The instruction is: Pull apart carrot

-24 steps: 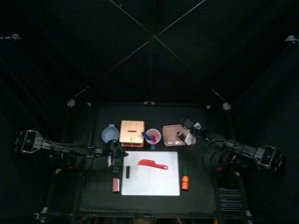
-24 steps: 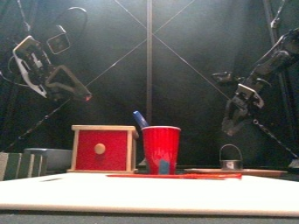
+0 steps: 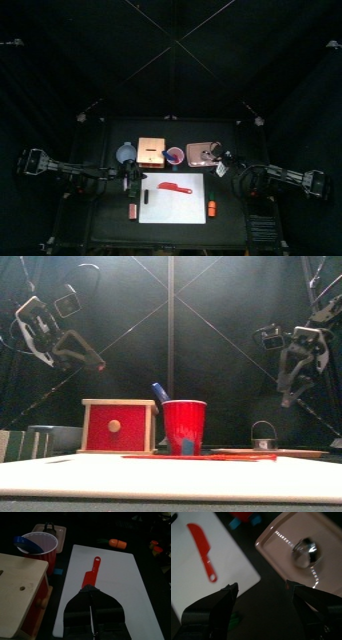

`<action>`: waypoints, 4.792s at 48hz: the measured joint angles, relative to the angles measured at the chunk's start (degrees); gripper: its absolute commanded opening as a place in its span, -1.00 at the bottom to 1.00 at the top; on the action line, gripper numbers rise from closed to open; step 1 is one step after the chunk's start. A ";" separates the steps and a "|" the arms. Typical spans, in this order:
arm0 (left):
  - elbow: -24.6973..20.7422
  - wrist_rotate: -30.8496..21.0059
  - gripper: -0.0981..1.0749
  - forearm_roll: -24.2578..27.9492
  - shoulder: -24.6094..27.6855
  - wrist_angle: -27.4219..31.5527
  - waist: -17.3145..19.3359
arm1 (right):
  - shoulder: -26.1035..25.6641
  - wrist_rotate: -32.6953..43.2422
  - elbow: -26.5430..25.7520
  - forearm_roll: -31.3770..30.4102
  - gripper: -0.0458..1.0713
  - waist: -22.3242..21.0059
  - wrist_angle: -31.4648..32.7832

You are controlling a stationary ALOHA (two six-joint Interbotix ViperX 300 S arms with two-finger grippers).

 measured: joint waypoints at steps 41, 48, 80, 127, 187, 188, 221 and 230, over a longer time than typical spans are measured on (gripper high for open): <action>0.00 0.00 -0.61 -2.99 0.00 0.00 -0.53 | 4.39 40.78 5.89 -2.02 0.94 26.10 -1.32; 0.00 0.09 -0.61 -3.08 0.00 -0.09 -0.70 | 7.47 55.46 4.83 -11.07 0.94 31.03 -2.72; 0.00 0.09 -0.61 -3.08 0.00 0.09 -1.49 | 18.98 94.57 -2.81 -25.58 0.94 51.33 -1.32; 1.85 0.09 -0.61 -3.08 0.00 0.09 -1.58 | 39.81 114.43 -18.02 -26.98 0.93 59.77 13.01; 1.93 0.18 -0.59 -2.99 0.00 0.18 -2.46 | 37.53 110.83 -18.54 -34.63 -0.11 60.47 13.97; 1.85 0.09 -0.58 -2.99 0.09 0.18 -2.72 | 37.09 110.21 -18.72 -35.86 -0.11 60.47 14.06; -3.16 0.26 0.82 5.71 1.76 0.18 -8.35 | 34.28 94.04 -18.28 -63.54 -0.11 47.72 -4.92; -5.63 0.53 0.82 6.86 4.75 0.18 -8.44 | 34.54 89.74 -19.34 -65.30 -0.11 44.65 -6.33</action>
